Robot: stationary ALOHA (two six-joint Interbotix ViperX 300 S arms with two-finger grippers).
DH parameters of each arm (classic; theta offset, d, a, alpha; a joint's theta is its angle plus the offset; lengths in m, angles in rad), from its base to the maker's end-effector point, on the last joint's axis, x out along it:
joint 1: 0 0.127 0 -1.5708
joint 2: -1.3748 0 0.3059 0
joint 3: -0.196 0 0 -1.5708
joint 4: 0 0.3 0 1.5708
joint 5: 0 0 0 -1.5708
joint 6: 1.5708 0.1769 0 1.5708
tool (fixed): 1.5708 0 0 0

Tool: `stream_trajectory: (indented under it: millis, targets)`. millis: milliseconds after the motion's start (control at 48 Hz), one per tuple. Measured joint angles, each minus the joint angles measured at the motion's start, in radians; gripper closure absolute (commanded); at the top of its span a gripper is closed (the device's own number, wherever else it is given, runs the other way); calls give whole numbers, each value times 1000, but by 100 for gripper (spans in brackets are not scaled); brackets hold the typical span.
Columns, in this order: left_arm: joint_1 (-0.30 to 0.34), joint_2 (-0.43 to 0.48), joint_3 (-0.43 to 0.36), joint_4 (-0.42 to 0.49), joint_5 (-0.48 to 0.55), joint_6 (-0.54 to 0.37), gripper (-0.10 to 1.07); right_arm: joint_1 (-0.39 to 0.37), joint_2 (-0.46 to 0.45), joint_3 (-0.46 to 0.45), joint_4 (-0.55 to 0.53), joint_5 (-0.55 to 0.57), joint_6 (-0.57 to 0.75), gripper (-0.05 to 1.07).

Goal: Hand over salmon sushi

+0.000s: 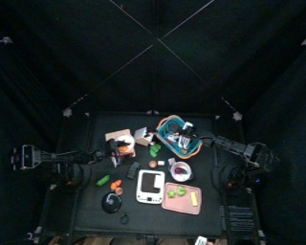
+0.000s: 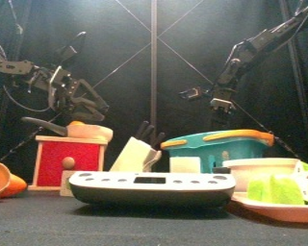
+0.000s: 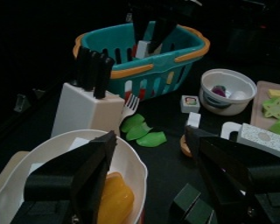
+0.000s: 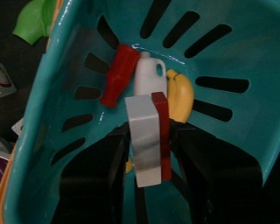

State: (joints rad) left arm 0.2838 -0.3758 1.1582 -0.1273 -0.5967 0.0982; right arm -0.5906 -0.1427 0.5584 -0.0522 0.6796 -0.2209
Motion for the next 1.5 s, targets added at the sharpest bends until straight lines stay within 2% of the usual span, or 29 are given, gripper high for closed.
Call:
stream_trajectory:
  millis: [188, 312, 542, 729, 833, 1042, 1208, 1500]
  targets:
    - [-5, 0, -26, -2, -8, -12, 1, 32, -77, 3, -3, -12, 0, 40]
    - [-34, -2, -63, -41, -18, -37, 1, 91, -140, 26, -14, -80, 0, 40]
    - [-155, 17, -146, -236, -23, -132, 1, 189, -189, 100, -52, -298, -3, 40]
    - [-186, 64, -204, -408, -21, -230, 1, 225, -192, 129, -92, -471, -3, 40]
    - [-189, 89, -242, -448, -9, -276, 1, 239, -184, 127, -100, -514, -3, 40]
    - [-189, 126, -302, -465, 67, -304, 1, 261, -132, 100, -100, -522, -2, 40]
    - [-189, 176, -344, -512, 80, -304, 1, 284, -95, 41, -98, -494, 0, 40]
    - [-184, 216, -387, -557, 118, -302, 1, 310, -12, -129, -94, -252, 6, 40]
